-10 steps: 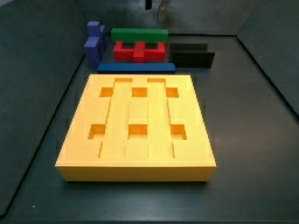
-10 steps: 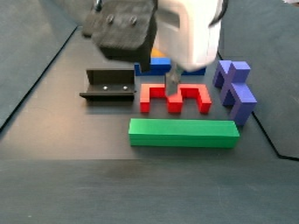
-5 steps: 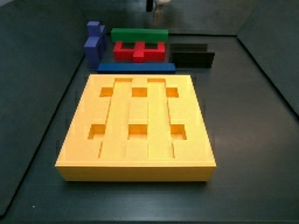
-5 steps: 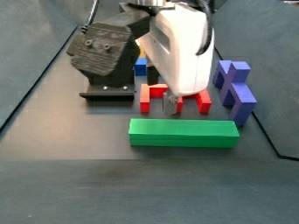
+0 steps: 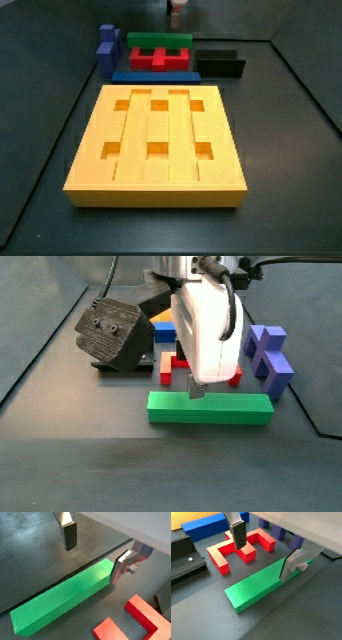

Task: Pick up the green object. Move up. Move to above the board. Insert the green object.
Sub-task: Pick up the green object.

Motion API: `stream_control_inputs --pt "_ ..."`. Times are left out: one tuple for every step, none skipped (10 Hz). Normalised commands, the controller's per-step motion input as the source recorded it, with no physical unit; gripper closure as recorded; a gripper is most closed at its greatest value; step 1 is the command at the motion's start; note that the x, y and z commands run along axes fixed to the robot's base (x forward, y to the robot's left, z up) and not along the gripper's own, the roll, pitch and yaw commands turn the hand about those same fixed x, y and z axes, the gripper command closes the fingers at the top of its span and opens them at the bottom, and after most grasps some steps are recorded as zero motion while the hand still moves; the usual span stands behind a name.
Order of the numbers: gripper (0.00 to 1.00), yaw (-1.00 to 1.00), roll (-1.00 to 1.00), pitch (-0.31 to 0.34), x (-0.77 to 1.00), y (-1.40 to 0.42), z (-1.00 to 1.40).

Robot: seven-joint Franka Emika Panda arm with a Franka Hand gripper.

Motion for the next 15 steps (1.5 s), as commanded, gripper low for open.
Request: stream_control_inputs --pt "0.0 -0.2 -0.19 0.0 -0.08 0.08 -0.3" --pt "0.0 -0.27 -0.41 0.0 -0.33 0.19 -0.33" --pt "0.0 -0.25 -0.46 -0.051 -0.31 0.16 -0.23" --pt "0.0 -0.15 -0.45 -0.061 -0.27 0.15 -0.24" --pt "0.0 -0.02 -0.36 -0.06 -0.21 0.0 -0.26" --pt "0.0 0.0 -0.16 -0.104 -0.18 -0.01 -0.29" --pt "0.0 0.03 0.0 -0.051 -0.03 -0.1 -0.32" --pt "0.0 0.0 0.15 0.0 0.0 0.0 -0.26" --pt "0.0 -0.01 0.24 0.0 -0.12 0.0 -0.31" --pt "0.0 -0.06 0.23 0.0 -0.22 0.0 -0.25" --pt "0.0 -0.1 0.13 0.0 -0.26 0.0 -0.19" --pt "0.0 -0.32 0.05 0.0 -0.19 0.0 -0.14" --pt "0.0 -0.41 0.01 0.03 -0.11 0.0 -0.06" --pt "0.0 -0.42 0.0 0.04 -0.08 0.07 -0.06" --pt "0.0 -0.31 -0.01 0.05 0.0 0.13 -0.08"
